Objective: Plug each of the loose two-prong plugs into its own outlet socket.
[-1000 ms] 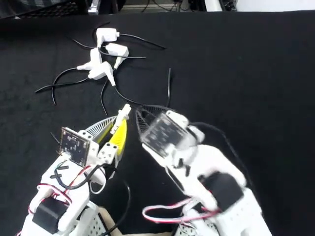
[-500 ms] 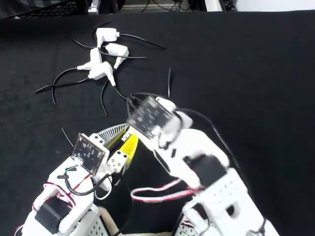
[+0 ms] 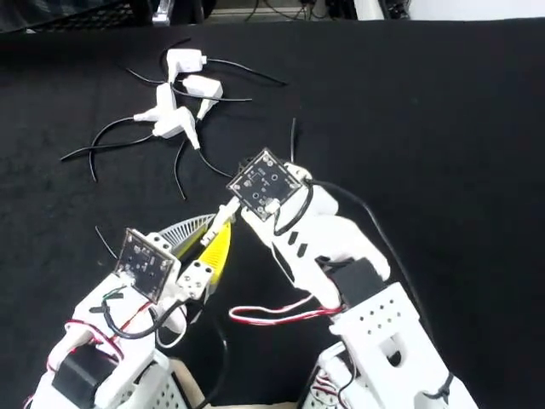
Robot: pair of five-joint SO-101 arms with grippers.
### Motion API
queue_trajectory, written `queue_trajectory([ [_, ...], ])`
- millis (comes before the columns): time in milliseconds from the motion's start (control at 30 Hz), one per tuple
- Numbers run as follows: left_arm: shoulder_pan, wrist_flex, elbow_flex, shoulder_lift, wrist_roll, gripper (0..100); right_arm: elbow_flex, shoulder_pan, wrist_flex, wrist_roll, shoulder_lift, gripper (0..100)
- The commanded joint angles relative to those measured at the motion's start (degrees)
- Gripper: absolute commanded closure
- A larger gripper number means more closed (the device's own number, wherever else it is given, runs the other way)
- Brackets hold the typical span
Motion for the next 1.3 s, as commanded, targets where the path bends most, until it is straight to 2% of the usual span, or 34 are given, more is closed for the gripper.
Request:
queue_trajectory([
  [0, -0.57, 0.00, -3.12, -0.26, 0.44, 97, 0.04, -0.62, -0.97, 0.53, 0.13, 98.7],
  [300, -0.57, 0.09, -2.77, -0.26, 0.35, 97, -1.54, 1.58, -0.62, 2.29, -0.13, 98.7],
  [433, -0.22, 0.44, -1.54, -0.18, 0.35, 97, -9.27, 3.78, 4.31, 4.40, -0.22, 98.7],
  [567, -0.22, 0.09, -1.89, -0.18, 0.35, 97, -13.32, -0.79, 8.00, 3.60, 0.04, 98.7],
  [700, -0.22, 0.18, -2.86, -0.18, 0.35, 97, -9.98, -3.60, 5.63, 3.96, 0.40, 98.7],
  [1167, -0.57, -0.18, -5.58, -0.18, 0.35, 97, 0.31, -3.69, 3.34, 3.52, 0.40, 98.7],
  [1267, -0.57, -0.18, -5.49, -0.18, 0.35, 97, 0.75, -3.69, 3.34, 1.32, 0.40, 98.7],
])
